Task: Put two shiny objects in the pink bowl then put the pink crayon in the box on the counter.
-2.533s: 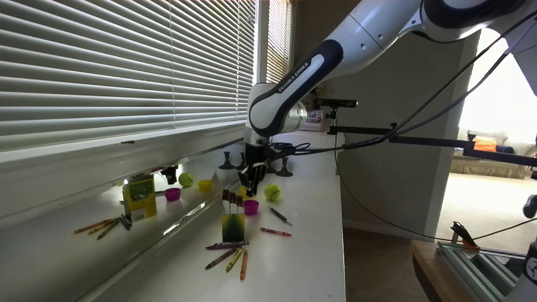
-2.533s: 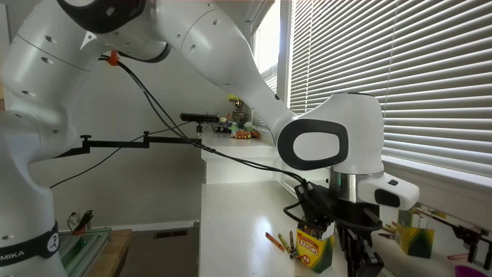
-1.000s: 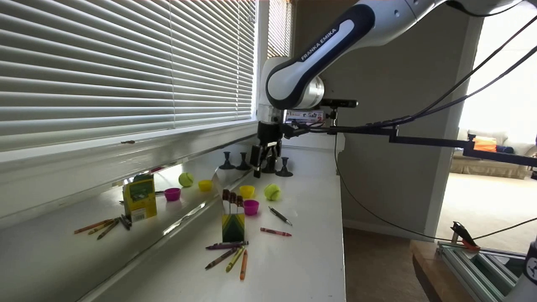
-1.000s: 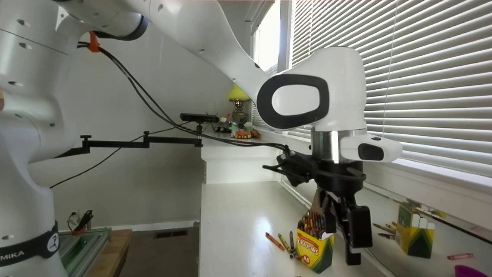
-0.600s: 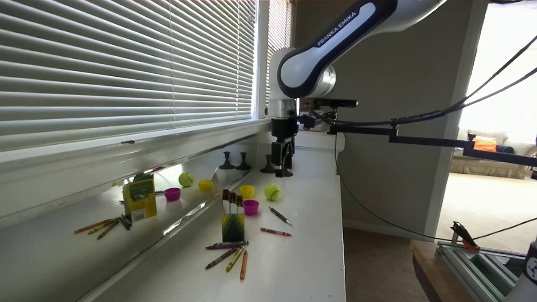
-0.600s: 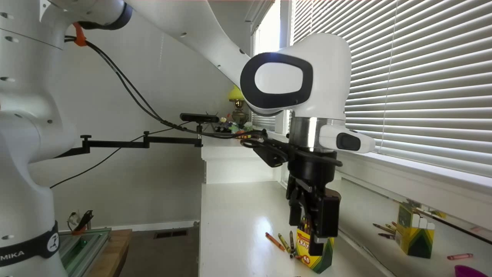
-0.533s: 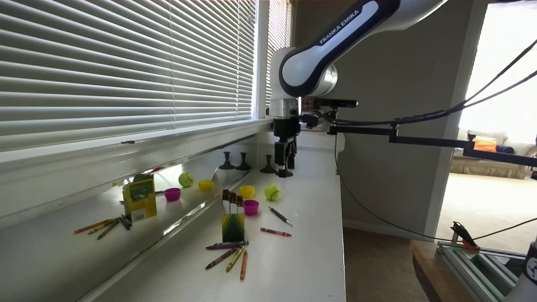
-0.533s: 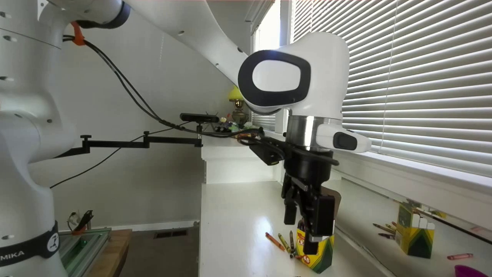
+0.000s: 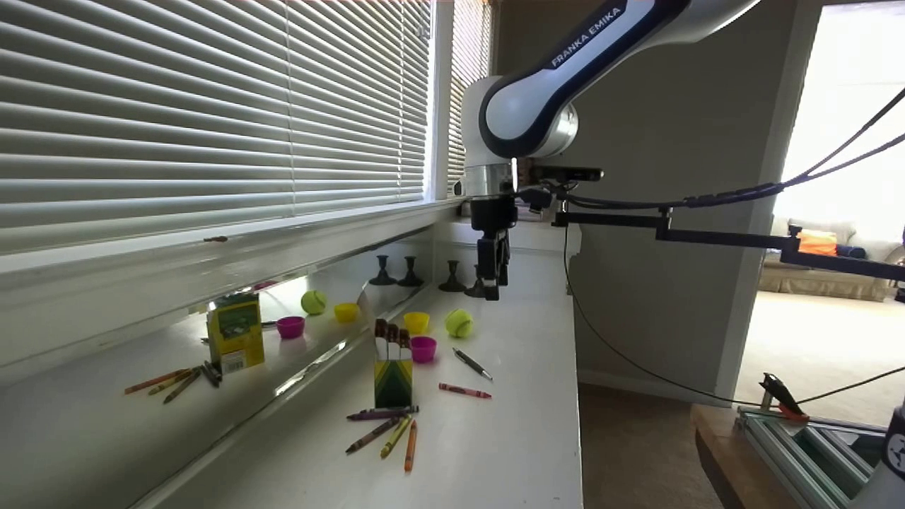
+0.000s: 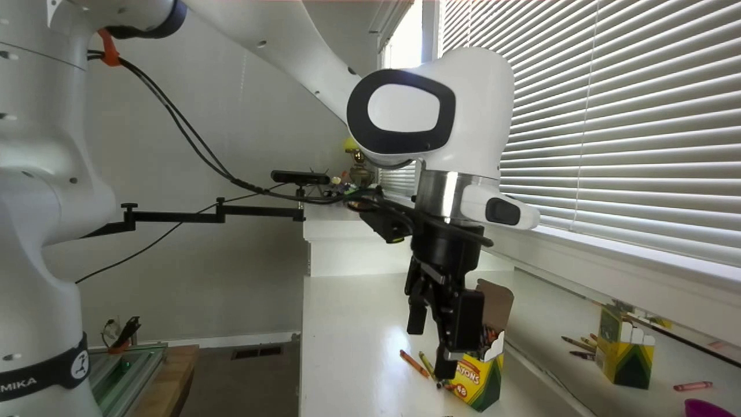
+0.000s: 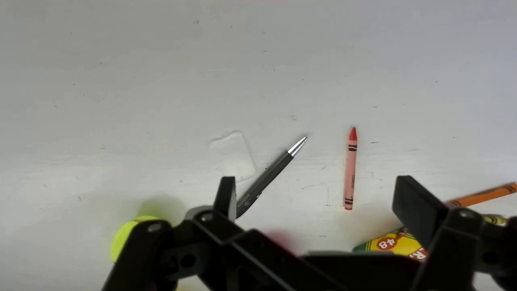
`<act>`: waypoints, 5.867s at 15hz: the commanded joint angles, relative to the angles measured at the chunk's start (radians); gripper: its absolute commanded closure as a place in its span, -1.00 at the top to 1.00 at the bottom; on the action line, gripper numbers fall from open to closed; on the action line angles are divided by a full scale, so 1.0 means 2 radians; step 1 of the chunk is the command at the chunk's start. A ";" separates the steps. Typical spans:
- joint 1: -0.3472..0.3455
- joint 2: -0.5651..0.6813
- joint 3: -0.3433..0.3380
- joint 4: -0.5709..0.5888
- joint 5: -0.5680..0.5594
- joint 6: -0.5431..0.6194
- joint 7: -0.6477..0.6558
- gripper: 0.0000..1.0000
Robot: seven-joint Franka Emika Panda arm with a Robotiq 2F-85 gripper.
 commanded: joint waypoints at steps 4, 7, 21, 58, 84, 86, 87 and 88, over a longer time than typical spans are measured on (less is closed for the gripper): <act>0.005 -0.047 0.003 -0.097 -0.013 0.037 -0.050 1.00; 0.005 -0.079 0.005 -0.181 -0.006 0.104 -0.092 1.00; 0.008 -0.075 -0.001 -0.268 -0.021 0.309 -0.079 1.00; -0.306 0.106 0.327 -0.304 0.027 0.675 -0.082 0.68; -0.252 0.138 0.244 -0.266 -0.104 0.693 0.008 -0.57; -0.233 0.137 0.221 -0.265 -0.131 0.696 0.028 -0.81; -0.255 0.139 0.250 -0.268 -0.102 0.695 -0.003 -0.94; -0.251 0.138 0.247 -0.268 -0.106 0.696 0.001 -0.98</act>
